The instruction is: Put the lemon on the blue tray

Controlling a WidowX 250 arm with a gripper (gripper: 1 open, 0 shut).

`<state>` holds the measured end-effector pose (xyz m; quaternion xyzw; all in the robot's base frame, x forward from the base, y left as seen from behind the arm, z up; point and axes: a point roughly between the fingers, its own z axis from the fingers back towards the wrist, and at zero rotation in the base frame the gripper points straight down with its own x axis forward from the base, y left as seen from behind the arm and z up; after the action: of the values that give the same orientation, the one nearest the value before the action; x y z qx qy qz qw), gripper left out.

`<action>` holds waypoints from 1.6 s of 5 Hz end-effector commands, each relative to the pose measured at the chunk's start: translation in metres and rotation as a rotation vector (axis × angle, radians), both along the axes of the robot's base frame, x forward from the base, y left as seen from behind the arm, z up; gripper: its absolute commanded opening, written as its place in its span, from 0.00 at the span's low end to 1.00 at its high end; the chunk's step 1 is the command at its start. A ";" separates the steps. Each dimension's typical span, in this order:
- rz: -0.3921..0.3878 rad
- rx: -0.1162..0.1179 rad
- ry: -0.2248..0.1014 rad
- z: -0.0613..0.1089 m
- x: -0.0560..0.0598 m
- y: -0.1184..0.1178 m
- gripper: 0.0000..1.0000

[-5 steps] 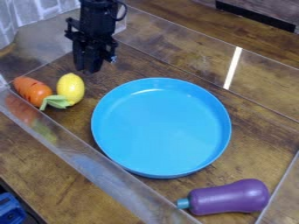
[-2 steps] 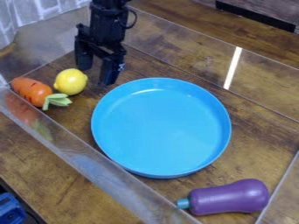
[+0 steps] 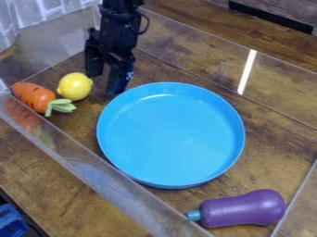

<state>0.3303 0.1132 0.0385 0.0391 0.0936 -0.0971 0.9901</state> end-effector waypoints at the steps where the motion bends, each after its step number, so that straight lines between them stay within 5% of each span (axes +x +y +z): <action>1: -0.007 0.007 -0.040 0.013 -0.002 0.016 1.00; 3: -0.008 -0.004 -0.027 0.009 -0.003 0.004 1.00; 8: -0.117 -0.038 -0.040 0.011 -0.005 0.038 1.00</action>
<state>0.3168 0.1410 0.0345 0.0162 0.0953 -0.1684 0.9810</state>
